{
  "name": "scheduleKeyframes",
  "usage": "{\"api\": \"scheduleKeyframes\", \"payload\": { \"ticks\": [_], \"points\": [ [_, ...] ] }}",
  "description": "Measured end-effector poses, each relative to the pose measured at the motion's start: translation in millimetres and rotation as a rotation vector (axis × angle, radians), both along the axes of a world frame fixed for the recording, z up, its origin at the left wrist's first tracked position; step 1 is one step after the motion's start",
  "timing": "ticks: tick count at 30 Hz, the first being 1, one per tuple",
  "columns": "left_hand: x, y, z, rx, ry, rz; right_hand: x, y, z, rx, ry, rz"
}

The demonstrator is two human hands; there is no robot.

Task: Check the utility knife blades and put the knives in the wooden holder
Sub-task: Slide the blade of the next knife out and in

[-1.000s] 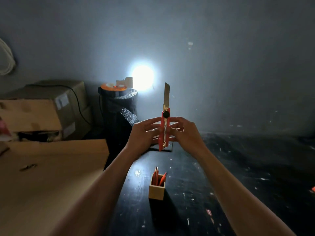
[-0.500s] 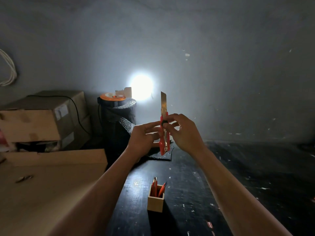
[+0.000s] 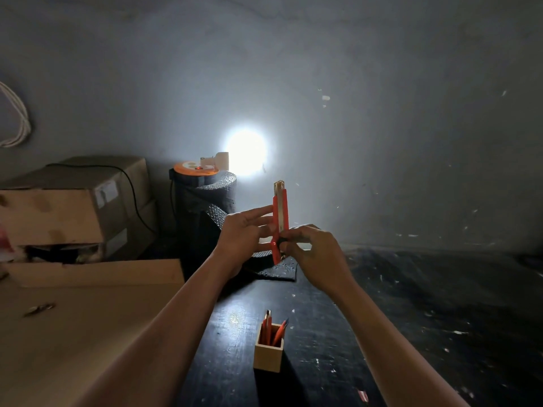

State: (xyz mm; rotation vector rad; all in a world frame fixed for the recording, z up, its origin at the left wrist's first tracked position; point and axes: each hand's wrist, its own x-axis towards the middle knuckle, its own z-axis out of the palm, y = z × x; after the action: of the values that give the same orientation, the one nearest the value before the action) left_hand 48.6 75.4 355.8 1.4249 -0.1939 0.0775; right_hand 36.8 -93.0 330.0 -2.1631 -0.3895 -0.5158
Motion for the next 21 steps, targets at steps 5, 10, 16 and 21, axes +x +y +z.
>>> {"api": "scheduleKeyframes", "payload": {
  "ticks": [5, 10, 16, 21],
  "points": [
    [1.6, -0.9, 0.7, 0.011, 0.022, 0.029, -5.0, 0.6, -2.1, -0.024, 0.008, -0.002],
    [1.2, -1.9, 1.1, 0.007, 0.029, 0.023, -8.9, 2.7, -5.0, 0.074, 0.06, 0.003],
    [-1.7, -2.7, 5.2, 0.015, 0.003, 0.017, -12.7, 2.0, -1.6, 0.091, 0.034, 0.032],
    [-1.3, -3.4, 4.6, 0.027, -0.002, 0.016, -12.9, 1.4, -1.6, 0.049, 0.031, 0.02]
  ]
}}
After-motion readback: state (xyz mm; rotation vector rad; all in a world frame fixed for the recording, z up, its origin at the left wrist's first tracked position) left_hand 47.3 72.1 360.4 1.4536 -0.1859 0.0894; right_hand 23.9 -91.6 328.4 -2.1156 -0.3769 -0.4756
